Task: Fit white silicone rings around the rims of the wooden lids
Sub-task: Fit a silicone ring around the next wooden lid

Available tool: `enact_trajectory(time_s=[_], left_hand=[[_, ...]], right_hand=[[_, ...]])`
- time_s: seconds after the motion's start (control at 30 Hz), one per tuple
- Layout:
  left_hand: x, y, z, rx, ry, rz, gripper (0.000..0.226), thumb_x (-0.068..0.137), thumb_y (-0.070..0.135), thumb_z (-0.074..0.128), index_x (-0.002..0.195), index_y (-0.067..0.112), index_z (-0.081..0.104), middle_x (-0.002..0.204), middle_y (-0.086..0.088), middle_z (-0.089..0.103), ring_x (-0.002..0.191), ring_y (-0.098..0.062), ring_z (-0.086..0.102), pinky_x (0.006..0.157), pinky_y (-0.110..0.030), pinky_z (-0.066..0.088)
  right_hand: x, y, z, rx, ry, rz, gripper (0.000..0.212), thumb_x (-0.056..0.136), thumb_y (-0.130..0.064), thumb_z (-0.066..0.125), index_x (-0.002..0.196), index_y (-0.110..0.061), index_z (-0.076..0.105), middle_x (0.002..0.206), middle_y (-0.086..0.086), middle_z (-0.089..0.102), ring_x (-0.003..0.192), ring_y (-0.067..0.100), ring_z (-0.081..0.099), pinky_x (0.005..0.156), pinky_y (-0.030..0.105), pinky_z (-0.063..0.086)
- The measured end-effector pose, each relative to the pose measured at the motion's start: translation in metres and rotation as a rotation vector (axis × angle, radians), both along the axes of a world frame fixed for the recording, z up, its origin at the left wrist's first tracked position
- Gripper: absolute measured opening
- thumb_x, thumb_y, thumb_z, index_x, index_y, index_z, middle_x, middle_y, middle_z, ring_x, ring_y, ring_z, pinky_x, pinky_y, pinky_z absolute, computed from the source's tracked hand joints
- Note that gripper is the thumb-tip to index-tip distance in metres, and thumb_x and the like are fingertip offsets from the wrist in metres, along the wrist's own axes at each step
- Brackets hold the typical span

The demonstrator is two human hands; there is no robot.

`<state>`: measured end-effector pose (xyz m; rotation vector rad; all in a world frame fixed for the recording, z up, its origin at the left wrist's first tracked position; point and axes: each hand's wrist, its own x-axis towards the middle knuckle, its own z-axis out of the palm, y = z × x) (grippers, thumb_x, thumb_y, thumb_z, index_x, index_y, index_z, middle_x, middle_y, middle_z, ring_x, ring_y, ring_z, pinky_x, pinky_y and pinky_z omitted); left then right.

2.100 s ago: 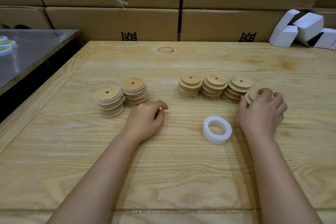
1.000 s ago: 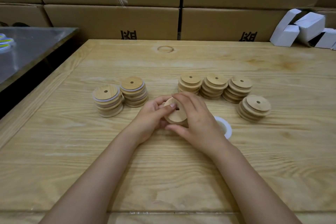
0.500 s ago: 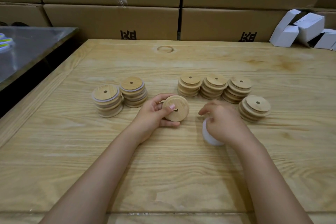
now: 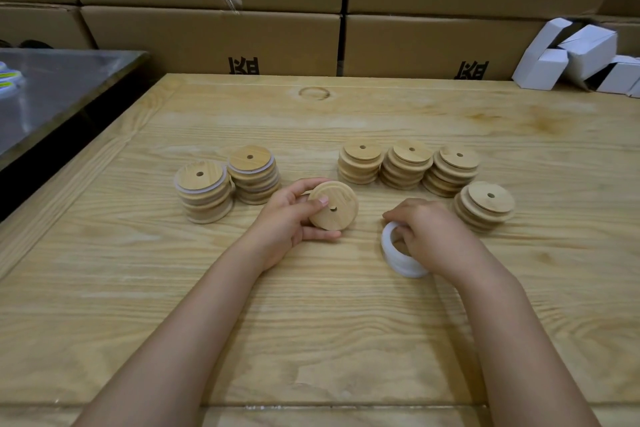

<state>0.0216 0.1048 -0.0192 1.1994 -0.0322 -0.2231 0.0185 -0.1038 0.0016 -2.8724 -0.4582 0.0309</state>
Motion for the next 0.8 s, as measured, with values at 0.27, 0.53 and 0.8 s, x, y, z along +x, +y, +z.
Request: enact_trajectory(time_s=[0.27, 0.53, 0.8], left_hand=[[0.0, 0.0, 0.0, -0.006, 0.01, -0.011, 0.025, 0.089, 0.0, 0.049, 0.112, 0.007, 0.056, 0.097, -0.012, 0.061, 0.082, -0.025, 0.064, 0.065, -0.043, 0.059], [0.001, 0.001, 0.0, -0.003, 0.014, -0.025, 0.025, 0.086, 0.008, 0.052, 0.111, 0.008, 0.058, 0.107, -0.013, 0.059, 0.085, -0.029, 0.064, 0.066, -0.044, 0.059], [0.0, 0.0, 0.001, -0.001, 0.013, -0.033, 0.032, 0.077, 0.015, 0.056, 0.109, 0.01, 0.059, 0.108, -0.014, 0.058, 0.081, -0.029, 0.066, 0.065, -0.044, 0.059]], right_hand=[[-0.001, -0.012, 0.007, 0.101, -0.071, 0.026, 0.033, 0.091, -0.01, 0.056, 0.122, -0.018, 0.062, 0.131, -0.006, 0.055, 0.115, 0.014, 0.052, 0.086, 0.018, 0.037], [-0.004, -0.018, 0.017, 0.264, -0.176, 0.024, 0.016, 0.083, -0.009, 0.067, 0.097, -0.015, 0.074, 0.096, -0.005, 0.063, 0.097, 0.016, 0.058, 0.084, 0.029, 0.042], [-0.011, -0.007, 0.021, 0.366, -0.116, 0.101, 0.024, 0.083, -0.011, 0.068, 0.104, -0.022, 0.071, 0.087, -0.007, 0.063, 0.092, 0.008, 0.055, 0.074, 0.012, 0.034]])
